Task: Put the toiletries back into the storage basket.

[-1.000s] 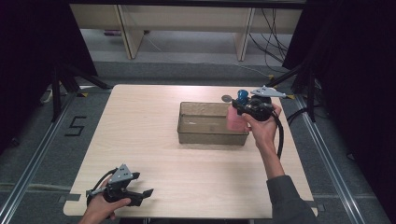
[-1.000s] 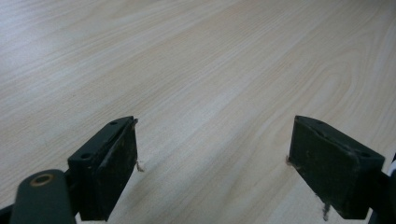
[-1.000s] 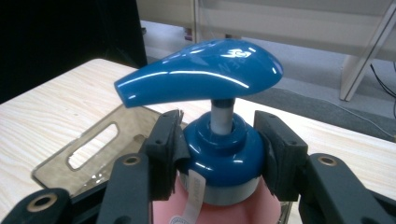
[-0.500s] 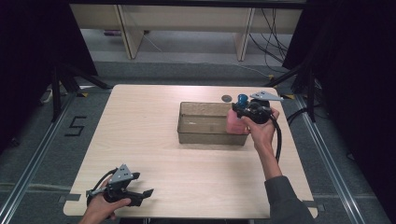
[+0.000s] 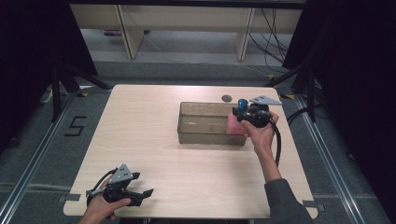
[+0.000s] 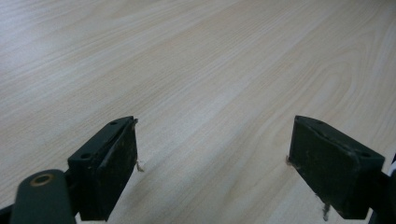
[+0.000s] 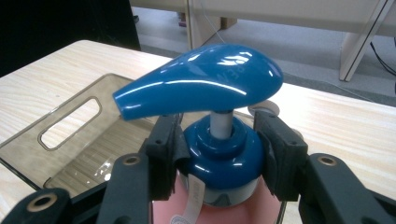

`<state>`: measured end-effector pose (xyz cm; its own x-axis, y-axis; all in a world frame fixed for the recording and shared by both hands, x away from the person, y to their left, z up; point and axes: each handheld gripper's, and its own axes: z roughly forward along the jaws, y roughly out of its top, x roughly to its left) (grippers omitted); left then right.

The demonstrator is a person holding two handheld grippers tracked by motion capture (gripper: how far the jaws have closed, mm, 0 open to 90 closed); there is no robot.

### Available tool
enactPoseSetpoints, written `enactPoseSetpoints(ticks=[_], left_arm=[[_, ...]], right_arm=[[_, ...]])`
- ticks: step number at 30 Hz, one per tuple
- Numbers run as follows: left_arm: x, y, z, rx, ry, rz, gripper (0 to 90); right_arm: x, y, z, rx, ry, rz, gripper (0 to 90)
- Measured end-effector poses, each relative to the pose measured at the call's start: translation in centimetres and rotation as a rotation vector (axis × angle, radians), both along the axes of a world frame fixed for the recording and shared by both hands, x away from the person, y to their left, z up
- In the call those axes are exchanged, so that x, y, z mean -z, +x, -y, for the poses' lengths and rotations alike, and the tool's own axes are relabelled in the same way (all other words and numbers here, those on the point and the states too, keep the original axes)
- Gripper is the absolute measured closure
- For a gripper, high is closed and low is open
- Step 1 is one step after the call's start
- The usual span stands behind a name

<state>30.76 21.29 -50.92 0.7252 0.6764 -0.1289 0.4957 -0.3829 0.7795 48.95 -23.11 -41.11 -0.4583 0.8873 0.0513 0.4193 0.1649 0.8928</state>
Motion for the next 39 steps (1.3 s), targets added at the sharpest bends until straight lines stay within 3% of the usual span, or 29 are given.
enactPoseSetpoints(ticks=[1, 2, 3, 9, 12, 15, 18, 19, 20, 22, 24, 25, 27, 31, 34, 35, 36, 38, 39], left_arm=[[0.0, 0.0, 0.1, -0.005, -0.008, 0.000, 14.9], [0.0, -0.1, 0.1, -0.006, -0.012, 0.001, 14.9], [0.0, -0.1, 0.1, -0.007, -0.012, 0.000, 14.9], [0.0, -0.1, 0.0, -0.002, 0.000, -0.002, 14.9], [0.0, 0.0, 0.0, -0.001, 0.001, 0.000, 14.9], [0.0, 0.0, 0.0, 0.000, 0.001, 0.000, 14.9], [0.0, 0.0, 0.0, 0.000, 0.000, 0.000, 14.9], [0.0, 0.0, 0.0, -0.001, 0.000, 0.000, 14.9], [0.0, -0.1, 0.1, -0.011, -0.008, -0.002, 14.9], [0.0, 0.0, 0.1, -0.018, -0.020, -0.004, 14.9], [0.0, 0.0, 0.0, -0.002, 0.007, -0.001, 14.9], [0.1, -0.1, 0.1, -0.018, -0.019, -0.004, 14.9], [0.1, 0.0, 0.1, -0.021, -0.023, -0.003, 14.9], [0.1, -0.1, 0.1, -0.018, -0.019, -0.004, 14.9], [0.1, 0.0, 0.1, -0.018, -0.021, -0.004, 14.9], [0.0, -0.1, 0.1, -0.018, -0.013, -0.003, 14.9], [0.1, -0.1, 0.1, -0.018, -0.016, -0.003, 14.9], [0.1, 0.0, 0.1, -0.016, -0.018, -0.008, 14.9], [0.1, 0.0, 0.1, -0.020, -0.021, -0.005, 14.9]], right_arm=[[0.1, -0.1, -0.2, 0.006, 0.030, -0.018, 53.2], [0.2, 0.0, 0.1, -0.001, 0.001, -0.004, 53.2], [0.5, 0.0, 0.0, -0.002, 0.021, -0.014, 53.2], [1.0, -0.2, -0.1, 0.007, 0.028, -0.028, 53.2], [1.0, -0.2, 0.0, 0.001, 0.004, -0.018, 53.2], [1.0, -0.6, -0.2, 0.008, 0.022, -0.049, 53.2], [1.1, -0.5, 0.2, 0.003, -0.015, -0.008, 53.2], [1.3, -0.6, 0.0, 0.008, 0.023, -0.028, 53.2], [1.3, -0.6, 0.2, -0.005, -0.002, -0.020, 53.2], [1.4, -0.6, 0.1, -0.010, 0.003, -0.026, 53.2], [1.6, -0.7, 0.1, -0.002, 0.007, -0.024, 53.2], [1.6, -0.7, 0.2, -0.008, -0.006, -0.015, 53.2], [1.8, -0.8, 0.0, -0.005, 0.008, -0.039, 53.2], [1.8, -0.8, 0.0, -0.009, -0.017, -0.012, 53.1], [1.9, -0.8, -0.2, -0.013, -0.015, -0.020, 52.8], [2.0, -0.8, -0.3, -0.011, 0.006, -0.027, 52.4], [2.0, -0.9, -0.2, -0.007, -0.006, -0.027, 52.1], [2.0, -0.9, -0.1, -0.001, -0.013, -0.015, 45.8], [1.9, -1.0, -0.1, 0.026, 0.015, -0.022, 38.7]])
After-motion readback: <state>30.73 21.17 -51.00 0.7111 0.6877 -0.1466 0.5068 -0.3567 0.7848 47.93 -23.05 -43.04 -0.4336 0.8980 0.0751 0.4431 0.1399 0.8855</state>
